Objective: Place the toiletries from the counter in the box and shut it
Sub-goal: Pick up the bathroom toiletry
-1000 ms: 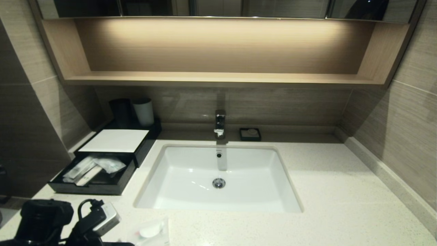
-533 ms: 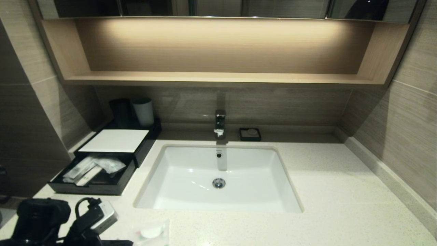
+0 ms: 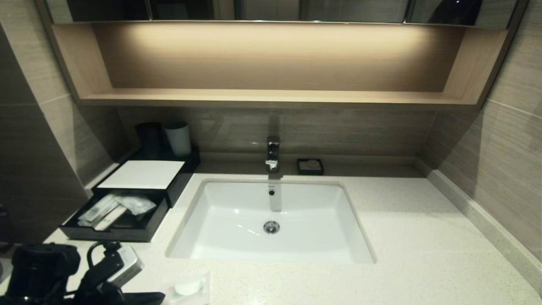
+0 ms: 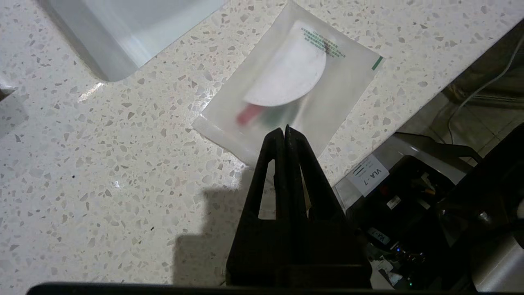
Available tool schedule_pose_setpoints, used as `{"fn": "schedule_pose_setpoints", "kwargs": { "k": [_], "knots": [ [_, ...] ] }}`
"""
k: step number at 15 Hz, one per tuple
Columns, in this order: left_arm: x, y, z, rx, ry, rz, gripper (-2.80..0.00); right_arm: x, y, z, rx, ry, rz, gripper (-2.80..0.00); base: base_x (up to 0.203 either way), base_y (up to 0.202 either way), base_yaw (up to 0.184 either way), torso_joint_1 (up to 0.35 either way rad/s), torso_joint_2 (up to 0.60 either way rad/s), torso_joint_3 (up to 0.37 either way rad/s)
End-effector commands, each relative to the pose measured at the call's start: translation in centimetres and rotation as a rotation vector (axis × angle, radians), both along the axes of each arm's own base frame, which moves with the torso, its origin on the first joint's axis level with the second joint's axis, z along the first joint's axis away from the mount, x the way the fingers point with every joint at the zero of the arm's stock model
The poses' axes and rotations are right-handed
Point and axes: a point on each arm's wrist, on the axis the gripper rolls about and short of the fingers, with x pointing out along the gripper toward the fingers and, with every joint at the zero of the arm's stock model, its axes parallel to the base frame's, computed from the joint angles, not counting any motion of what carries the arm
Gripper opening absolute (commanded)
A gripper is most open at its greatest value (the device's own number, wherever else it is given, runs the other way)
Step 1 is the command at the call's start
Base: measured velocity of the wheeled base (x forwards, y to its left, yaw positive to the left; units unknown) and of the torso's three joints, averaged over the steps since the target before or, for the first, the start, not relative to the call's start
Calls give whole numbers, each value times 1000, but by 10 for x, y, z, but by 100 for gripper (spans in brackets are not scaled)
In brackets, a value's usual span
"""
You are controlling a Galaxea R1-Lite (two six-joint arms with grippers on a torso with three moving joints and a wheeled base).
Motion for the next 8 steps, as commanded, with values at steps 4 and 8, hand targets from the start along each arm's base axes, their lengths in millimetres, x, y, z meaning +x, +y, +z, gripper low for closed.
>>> {"fn": "schedule_pose_setpoints", "kwargs": {
  "k": [4,8],
  "knots": [
    [2,-1,0,-30,-17,-39,0,0,0,0,-1,1,0,-280,0,0,0,0,0,0],
    [3,-2,-6,-18,5,-65,0,0,0,0,0,1,0,-280,0,0,0,0,0,0]
  ]
}}
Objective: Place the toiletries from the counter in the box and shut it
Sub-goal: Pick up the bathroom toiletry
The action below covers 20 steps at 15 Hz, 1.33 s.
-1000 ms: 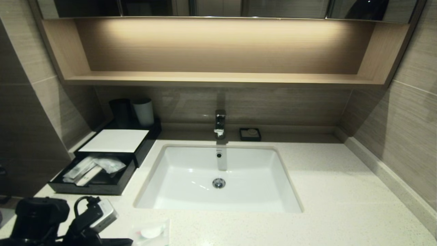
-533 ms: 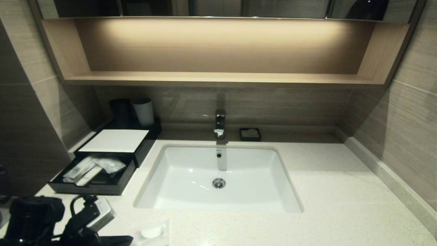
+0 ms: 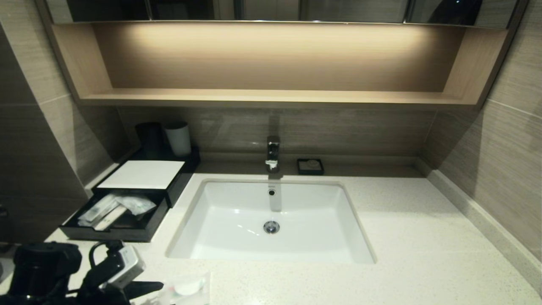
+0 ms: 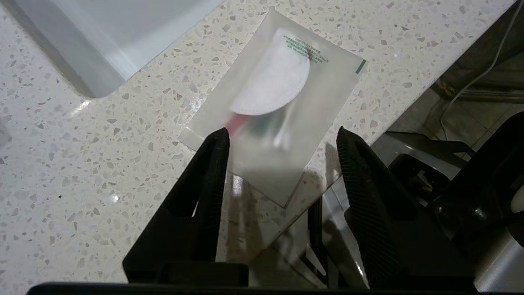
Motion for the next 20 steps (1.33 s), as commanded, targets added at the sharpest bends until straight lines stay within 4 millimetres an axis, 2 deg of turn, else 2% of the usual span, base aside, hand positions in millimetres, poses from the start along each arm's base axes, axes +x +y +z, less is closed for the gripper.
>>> {"fn": "schedule_pose_setpoints", "kwargs": {
  "k": [1,20],
  "knots": [
    [0,0,-9,12,42,-12,0,0,0,0,-1,1,0,-280,0,0,0,0,0,0],
    [2,1,-21,40,67,-20,0,0,0,0,-1,1,0,-280,0,0,0,0,0,0]
  ]
}}
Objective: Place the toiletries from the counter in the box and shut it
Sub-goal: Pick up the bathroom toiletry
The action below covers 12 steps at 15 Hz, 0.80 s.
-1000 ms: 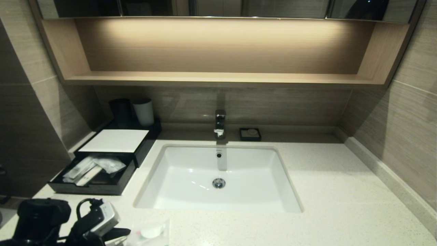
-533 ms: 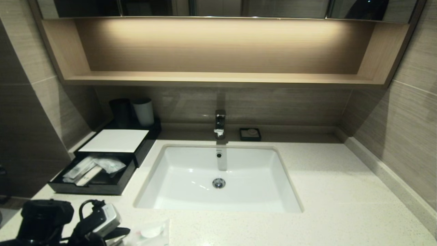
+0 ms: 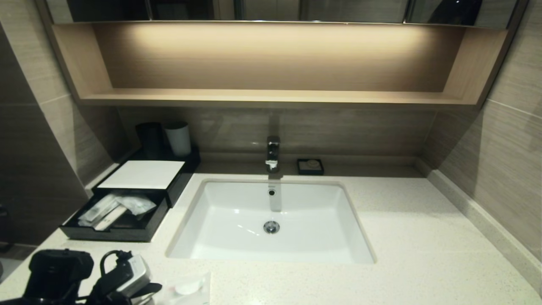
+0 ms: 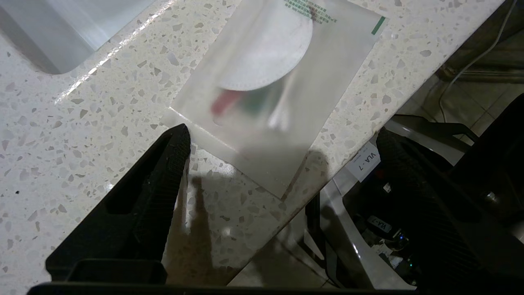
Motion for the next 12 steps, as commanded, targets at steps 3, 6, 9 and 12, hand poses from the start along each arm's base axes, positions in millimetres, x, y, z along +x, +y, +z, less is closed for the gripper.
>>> {"fn": "schedule_pose_setpoints", "kwargs": {
  "k": [3,6,9,12],
  "knots": [
    [0,0,-3,3,20,0,0,0,0,0,-1,1,0,-280,0,0,0,0,0,0],
    [1,2,-4,3,23,11,-280,0,0,0,0,1,0,-280,0,0,0,0,0,0],
    [3,3,-3,4,16,18,-280,0,0,0,0,1,0,-280,0,0,0,0,0,0],
    [3,4,-3,8,13,16,-280,0,0,0,-2,1,0,-280,0,0,0,0,0,0]
  ]
}}
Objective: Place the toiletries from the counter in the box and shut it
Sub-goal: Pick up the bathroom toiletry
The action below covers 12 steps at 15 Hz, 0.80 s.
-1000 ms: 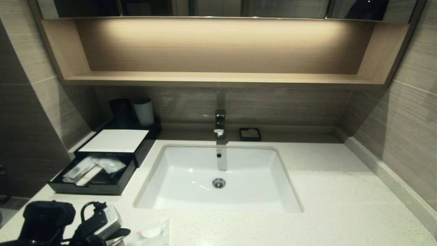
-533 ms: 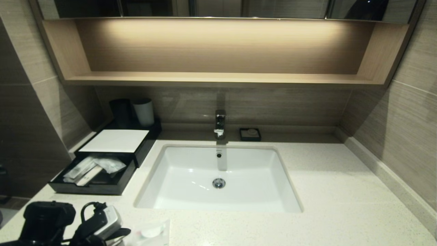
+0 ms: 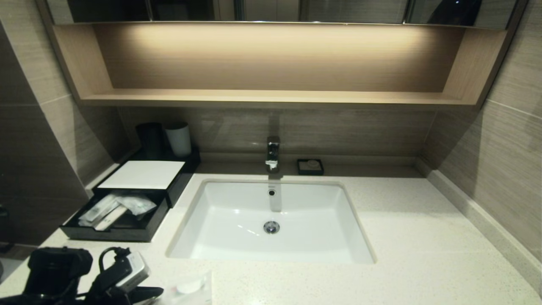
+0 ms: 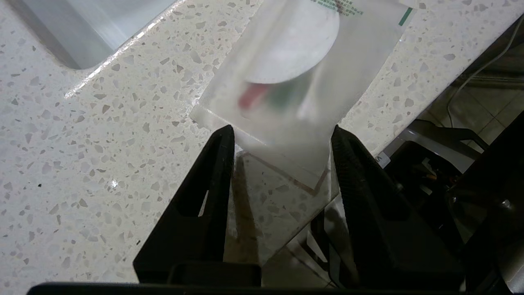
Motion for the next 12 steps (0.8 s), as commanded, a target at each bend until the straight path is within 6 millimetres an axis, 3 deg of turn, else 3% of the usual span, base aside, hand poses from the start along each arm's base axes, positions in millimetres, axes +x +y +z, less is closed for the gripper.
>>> {"fn": "schedule_pose_setpoints", "kwargs": {
  "k": [1,12],
  "knots": [
    [1,0,0,0,-7,-1,-280,0,0,0,-1,1,0,-280,0,0,0,0,0,0],
    [5,13,5,9,-85,60,-280,0,0,0,0,1,0,-280,0,0,0,0,0,0]
  ]
}}
